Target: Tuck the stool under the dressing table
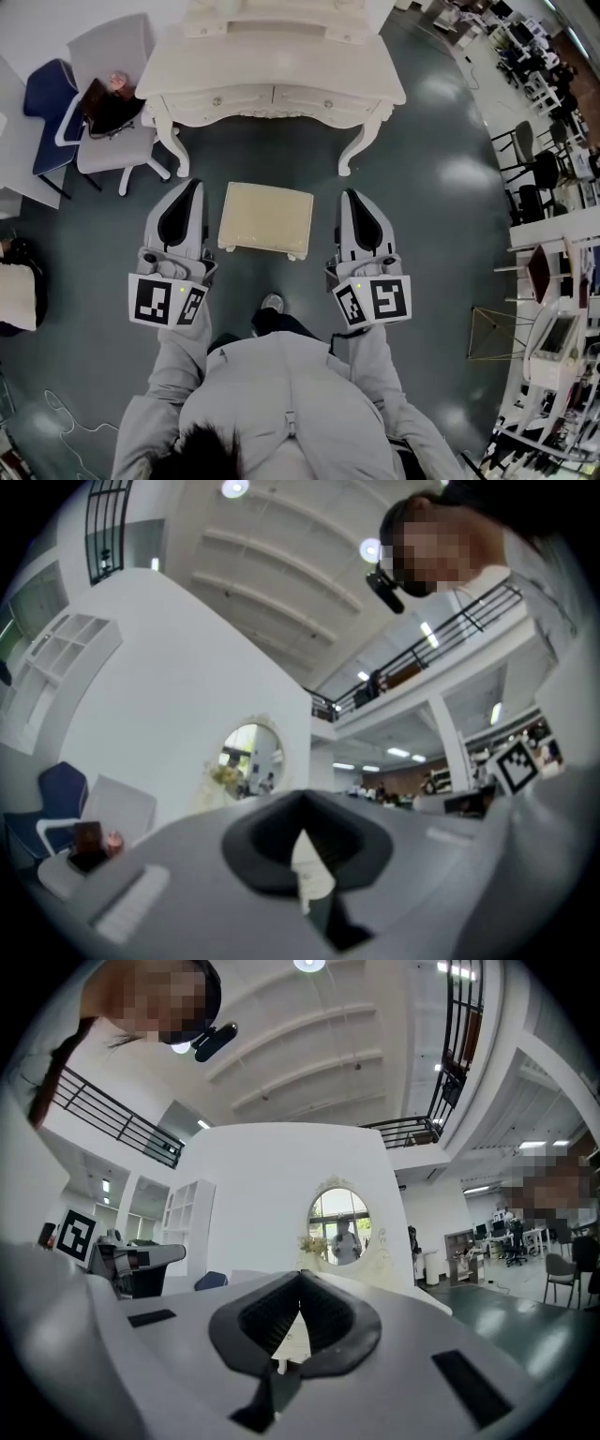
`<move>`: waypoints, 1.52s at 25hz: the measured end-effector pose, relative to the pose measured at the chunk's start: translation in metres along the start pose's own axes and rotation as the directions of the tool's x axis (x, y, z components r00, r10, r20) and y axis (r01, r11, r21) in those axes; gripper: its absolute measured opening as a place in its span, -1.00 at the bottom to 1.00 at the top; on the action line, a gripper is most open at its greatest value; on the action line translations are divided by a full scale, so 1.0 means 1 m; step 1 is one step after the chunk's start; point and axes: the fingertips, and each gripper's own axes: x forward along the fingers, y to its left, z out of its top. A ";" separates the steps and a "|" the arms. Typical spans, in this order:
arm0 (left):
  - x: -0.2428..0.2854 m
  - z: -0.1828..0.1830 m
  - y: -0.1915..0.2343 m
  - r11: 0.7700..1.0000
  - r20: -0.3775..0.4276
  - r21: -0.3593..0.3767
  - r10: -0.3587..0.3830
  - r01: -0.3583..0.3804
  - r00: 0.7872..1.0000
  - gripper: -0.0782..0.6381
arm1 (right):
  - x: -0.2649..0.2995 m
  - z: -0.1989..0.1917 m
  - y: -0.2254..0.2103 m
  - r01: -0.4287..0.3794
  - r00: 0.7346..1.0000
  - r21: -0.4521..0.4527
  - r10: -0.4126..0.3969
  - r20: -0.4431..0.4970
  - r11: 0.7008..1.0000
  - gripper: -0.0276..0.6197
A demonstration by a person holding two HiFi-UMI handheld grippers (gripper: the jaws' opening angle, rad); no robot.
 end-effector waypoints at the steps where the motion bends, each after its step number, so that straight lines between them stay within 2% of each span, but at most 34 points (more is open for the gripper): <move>1: 0.001 -0.005 0.000 1.000 -0.011 -0.002 0.004 -0.004 1.000 -0.77 | 0.001 -0.006 -0.001 -0.004 1.000 0.006 0.004 -0.014 1.000 -0.91; 14: -0.001 -0.076 -0.003 0.999 -0.152 -0.026 0.016 -0.020 0.988 -0.77 | 0.004 -0.087 -0.012 -0.010 0.985 0.060 0.020 -0.170 0.998 -0.91; 25: 0.000 -0.140 -0.008 0.998 -0.234 -0.053 0.008 -0.021 0.972 -0.76 | -0.010 -0.164 -0.023 0.030 0.950 0.109 0.005 -0.312 0.994 -0.91; 33: -0.014 -0.202 -0.006 0.998 -0.337 -0.057 -0.007 -0.013 0.941 -0.76 | -0.023 -0.232 -0.025 0.058 0.915 0.130 -0.001 -0.402 0.990 -0.90; 38: -0.029 -0.245 -0.003 0.997 -0.400 -0.079 -0.010 -0.024 0.916 -0.75 | -0.035 -0.275 -0.028 0.089 0.886 0.145 -0.012 -0.463 0.985 -0.82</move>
